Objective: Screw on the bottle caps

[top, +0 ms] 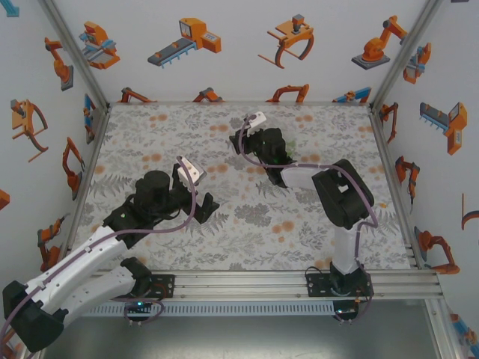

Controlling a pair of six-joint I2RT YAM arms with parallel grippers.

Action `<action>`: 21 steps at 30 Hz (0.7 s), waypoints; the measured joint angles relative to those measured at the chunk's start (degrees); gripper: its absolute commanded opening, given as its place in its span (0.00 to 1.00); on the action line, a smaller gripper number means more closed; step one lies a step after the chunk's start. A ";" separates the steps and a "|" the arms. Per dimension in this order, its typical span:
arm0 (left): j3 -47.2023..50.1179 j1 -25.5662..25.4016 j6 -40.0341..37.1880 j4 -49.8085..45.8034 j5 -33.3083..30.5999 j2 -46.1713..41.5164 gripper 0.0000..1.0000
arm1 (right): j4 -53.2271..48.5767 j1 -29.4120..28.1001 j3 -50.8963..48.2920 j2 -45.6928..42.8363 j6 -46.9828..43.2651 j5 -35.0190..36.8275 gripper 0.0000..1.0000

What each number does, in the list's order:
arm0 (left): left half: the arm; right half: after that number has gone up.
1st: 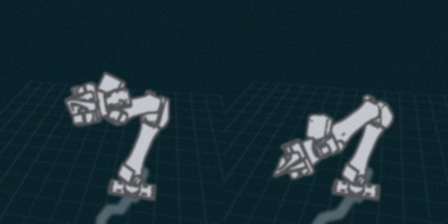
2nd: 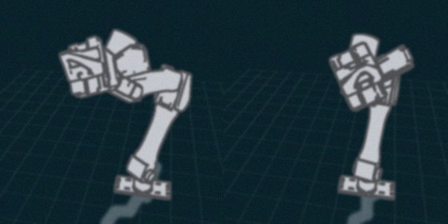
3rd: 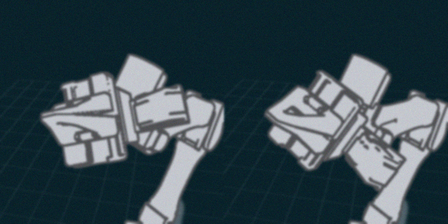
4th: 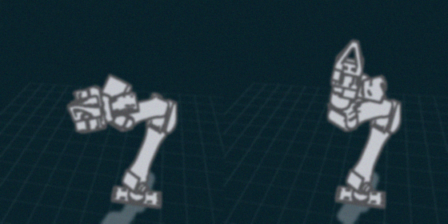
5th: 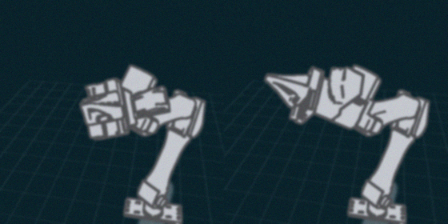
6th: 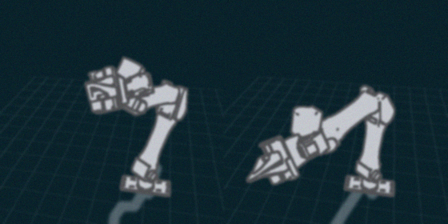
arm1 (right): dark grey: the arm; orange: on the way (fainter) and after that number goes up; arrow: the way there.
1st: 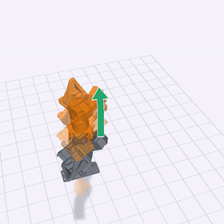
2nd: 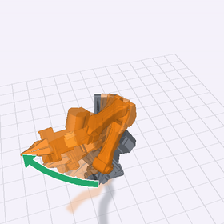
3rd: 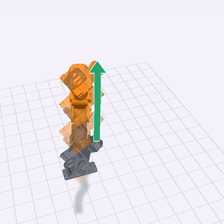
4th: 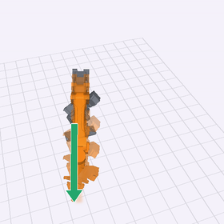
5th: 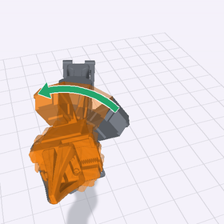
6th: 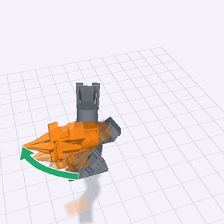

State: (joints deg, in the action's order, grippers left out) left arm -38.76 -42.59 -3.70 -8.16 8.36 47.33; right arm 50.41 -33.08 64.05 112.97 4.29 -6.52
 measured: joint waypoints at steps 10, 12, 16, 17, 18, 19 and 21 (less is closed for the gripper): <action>0.02 0.31 0.09 -0.02 -1.97 -0.31 0.97 | -4.00 0.00 0.00 -5.38 -0.07 0.20 0.69; 0.02 0.31 0.02 -0.07 -2.91 -0.31 0.97 | -5.14 0.09 0.00 -8.17 -0.04 0.17 0.69; 0.04 0.66 -0.37 -0.04 -6.05 -0.11 0.97 | -8.24 0.55 -0.09 -15.32 -0.15 0.24 0.69; 0.17 0.76 -0.59 0.09 -7.02 0.00 0.97 | -9.16 0.70 -0.17 -17.03 -0.33 0.35 0.69; 0.48 0.96 -0.79 0.42 -7.98 0.15 0.97 | -10.40 0.85 -0.37 -19.28 -0.57 0.72 0.69; 0.90 1.07 -1.01 0.81 -9.05 0.28 0.97 | -11.61 1.07 -0.83 -21.59 -0.92 1.16 0.69; 1.79 1.33 -1.38 1.44 -11.30 0.66 0.97 | -14.01 1.51 -1.99 -25.66 -1.40 2.14 0.70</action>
State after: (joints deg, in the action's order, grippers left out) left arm -36.97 -41.25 -5.08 -6.72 -2.94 47.99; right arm 36.40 -31.57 62.06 87.31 2.90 -4.38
